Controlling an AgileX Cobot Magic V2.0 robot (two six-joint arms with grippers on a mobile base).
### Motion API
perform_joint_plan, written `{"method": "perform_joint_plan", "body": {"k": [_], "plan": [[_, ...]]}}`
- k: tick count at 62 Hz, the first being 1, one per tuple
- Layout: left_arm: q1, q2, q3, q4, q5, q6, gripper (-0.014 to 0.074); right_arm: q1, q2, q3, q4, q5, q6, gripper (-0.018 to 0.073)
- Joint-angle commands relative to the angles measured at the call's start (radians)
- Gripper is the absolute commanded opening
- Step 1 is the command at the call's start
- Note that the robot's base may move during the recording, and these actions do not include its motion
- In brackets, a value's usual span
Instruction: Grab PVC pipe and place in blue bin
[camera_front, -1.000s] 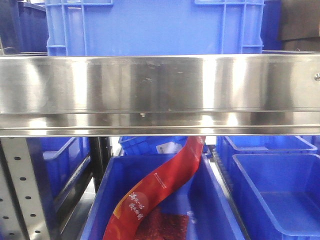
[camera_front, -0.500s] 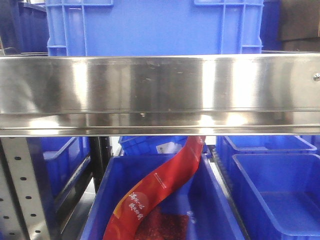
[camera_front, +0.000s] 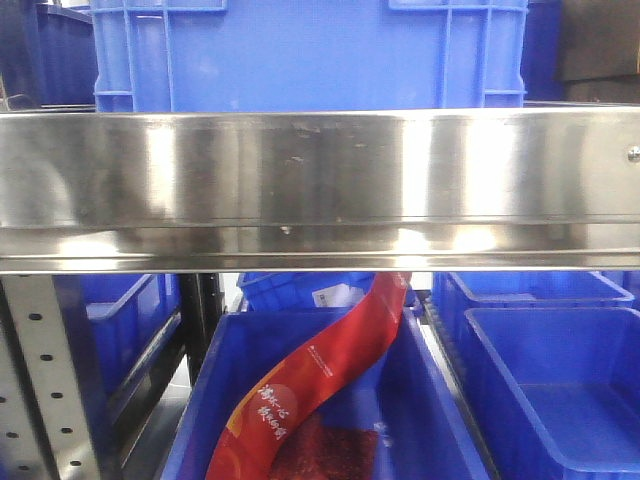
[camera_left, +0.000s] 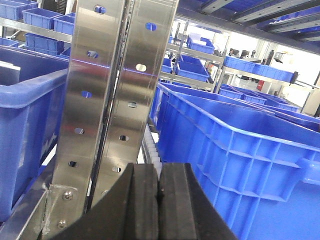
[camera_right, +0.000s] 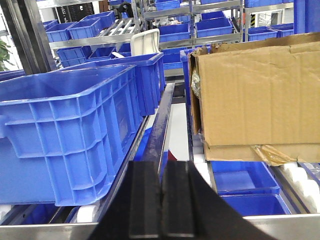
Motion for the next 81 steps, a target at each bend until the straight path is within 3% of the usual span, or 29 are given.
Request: {"method": "perform_joint_plan", "body": {"k": [1,33,35,41,50,59,66,81], "plan": [[0.004,-0.005,0.0,-0.003,-0.013,0.0,-0.0111,-0.005,-0.003,0.002,-0.012,-0.025,0.002,-0.0168],[0.004,-0.005,0.0,-0.003,-0.013,0.0,-0.0111,-0.005,-0.003,0.002,-0.023,-0.04,0.002,-0.0168],[0.004,-0.005,0.0,-0.003,-0.013,0.0,-0.0111,-0.005,-0.003,0.004,-0.023,-0.04,-0.021,-0.0168],[0.004,-0.005,0.0,-0.003,-0.013,0.0,-0.0111,-0.005,-0.01,0.029,-0.01,-0.073,-0.222,-0.0168],[0.004,-0.005,0.0,-0.003,-0.013,0.0,-0.0111,-0.009,-0.066,0.144,0.001,-0.198,-0.24,-0.0168],[0.004,-0.005,0.0,-0.003,-0.013,0.0,-0.0111,-0.085,-0.161,0.314,0.1,-0.317,-0.24,-0.0168],[0.004,-0.005,0.0,-0.003,-0.013,0.0,-0.0111,-0.133,-0.223,0.409,0.121,-0.349,-0.242,-0.0168],[0.004,-0.005,0.0,-0.003,-0.015,0.0,-0.0111,-0.14,-0.243,0.558,0.143,-0.481,-0.245,-0.0168]]}}
